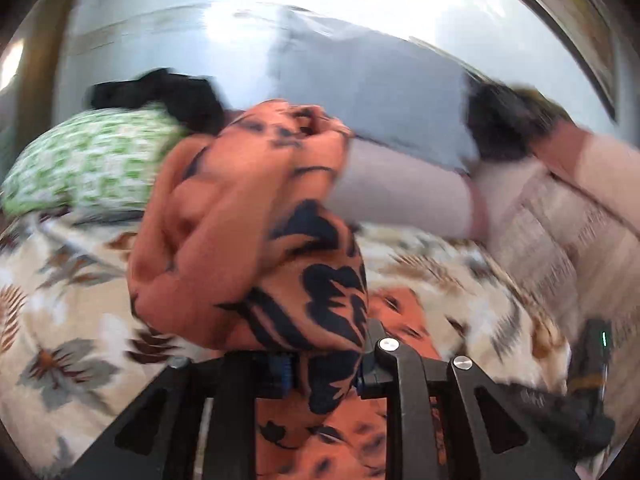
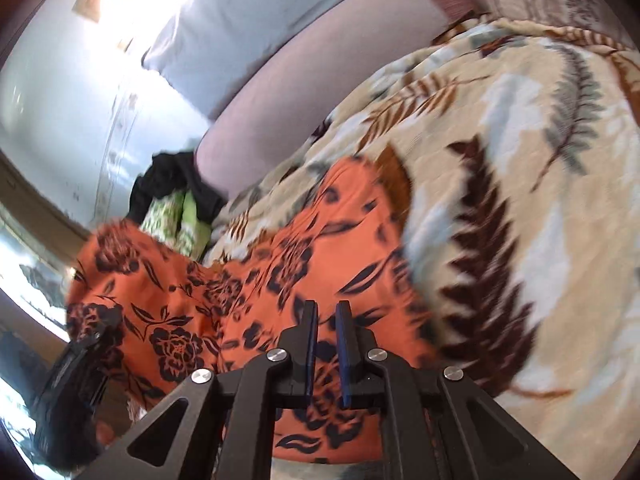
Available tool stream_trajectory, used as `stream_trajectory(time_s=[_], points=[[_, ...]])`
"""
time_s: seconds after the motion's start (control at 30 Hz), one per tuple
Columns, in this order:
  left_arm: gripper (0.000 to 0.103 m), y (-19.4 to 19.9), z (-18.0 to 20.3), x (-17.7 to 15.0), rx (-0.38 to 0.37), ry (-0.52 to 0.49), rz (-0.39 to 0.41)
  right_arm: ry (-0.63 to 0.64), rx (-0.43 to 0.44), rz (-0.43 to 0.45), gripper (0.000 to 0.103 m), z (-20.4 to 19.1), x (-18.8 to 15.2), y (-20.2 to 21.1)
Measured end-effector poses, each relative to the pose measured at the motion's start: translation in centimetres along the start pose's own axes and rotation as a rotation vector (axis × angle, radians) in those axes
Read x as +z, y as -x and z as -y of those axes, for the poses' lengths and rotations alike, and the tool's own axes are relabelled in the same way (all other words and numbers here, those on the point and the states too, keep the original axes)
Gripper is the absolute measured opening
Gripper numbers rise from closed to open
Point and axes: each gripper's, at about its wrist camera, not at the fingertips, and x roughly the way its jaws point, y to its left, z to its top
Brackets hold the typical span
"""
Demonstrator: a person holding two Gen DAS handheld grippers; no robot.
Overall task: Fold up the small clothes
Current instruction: 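Lay the folded shirt down and open the left tool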
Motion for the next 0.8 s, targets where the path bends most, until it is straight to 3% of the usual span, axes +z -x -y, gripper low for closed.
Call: stream_trajectory(time_s=[0.03, 0.1, 0.2, 0.3, 0.37, 0.43, 0.5, 0.57, 0.6, 0.63, 0.67, 0.7, 0.73, 0.8], points=[[0.051, -1.1, 1.7, -0.7, -0.047, -0.049, -0.052, -0.013, 0.007, 0.008, 0.01, 0.5, 0.3, 0.4], [0.068, -2.7, 3.3, -1.9, -0.113, -0.08, -0.154, -0.044, 0.03, 0.022, 0.011, 1.4, 0.9, 1.2], [0.068, -3.3, 2.9, -2.2, -0.205, -0.015, -0.269, -0.128, 0.068, 0.022, 0.013, 3.1, 1.9, 2.2], [0.074, -1.3, -0.2, -1.3, -0.276, 0.073, -0.216, -0.202, 0.099, 0.026, 0.013, 4.3, 2.6, 2.8], [0.079, -0.1, -2.3, -0.7, -0.257, 0.118, -0.16, -0.21, 0.09, 0.026, 0.013, 4.4, 2.9, 2.9], [0.079, 0.8, -4.3, -0.9, -0.161, 0.128, -0.136, -0.189, 0.092, 0.033, 0.013, 3.8, 3.0, 3.3], [0.079, 0.2, -6.5, -1.2, -0.072, 0.153, -0.154, -0.158, 0.115, 0.026, 0.013, 2.7, 3.0, 3.4], [0.079, -0.5, -8.1, -2.0, -0.03, 0.195, -0.207, -0.108, 0.119, 0.041, 0.015, 1.2, 3.0, 3.6], [0.079, -0.9, -8.8, -2.4, -0.022, 0.212, -0.236, -0.086, 0.113, 0.049, 0.018, 0.5, 3.1, 3.7], [0.079, -1.0, -9.1, -3.0, -0.016, 0.215, -0.26, -0.069, 0.11, 0.052, 0.032, 0.0, 3.0, 3.7], [0.079, -1.3, -9.3, -3.4, -0.004, 0.207, -0.282, -0.06, 0.112, 0.052, 0.063, -0.4, 2.9, 3.7], [0.079, -1.7, -9.5, -3.8, 0.018, 0.195, -0.308, -0.056, 0.122, 0.061, 0.075, -0.8, 2.7, 3.7], [0.079, -1.9, -9.6, -4.3, 0.027, 0.184, -0.327, -0.049, 0.126, 0.077, 0.081, -1.2, 2.4, 3.7], [0.08, -2.4, -9.6, -5.0, 0.022, 0.165, -0.359, -0.017, 0.131, 0.079, 0.081, -1.9, 2.0, 3.2]])
